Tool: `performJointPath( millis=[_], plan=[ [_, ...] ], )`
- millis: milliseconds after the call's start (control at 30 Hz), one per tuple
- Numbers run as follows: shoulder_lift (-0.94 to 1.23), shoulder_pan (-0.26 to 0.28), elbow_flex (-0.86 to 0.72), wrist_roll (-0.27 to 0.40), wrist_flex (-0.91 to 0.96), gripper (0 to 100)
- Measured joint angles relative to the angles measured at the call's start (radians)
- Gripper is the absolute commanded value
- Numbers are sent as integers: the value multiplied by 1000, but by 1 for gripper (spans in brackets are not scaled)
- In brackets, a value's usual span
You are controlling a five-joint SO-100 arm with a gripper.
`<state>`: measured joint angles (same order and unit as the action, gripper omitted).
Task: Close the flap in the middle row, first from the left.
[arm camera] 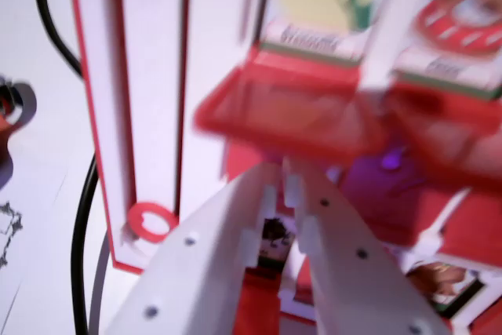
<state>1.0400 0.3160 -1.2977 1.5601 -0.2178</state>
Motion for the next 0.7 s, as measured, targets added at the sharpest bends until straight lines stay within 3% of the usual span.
performJointPath(
  millis=[700],
  plan=[
    [2, -17, 5, 0, -9, 0]
  ],
)
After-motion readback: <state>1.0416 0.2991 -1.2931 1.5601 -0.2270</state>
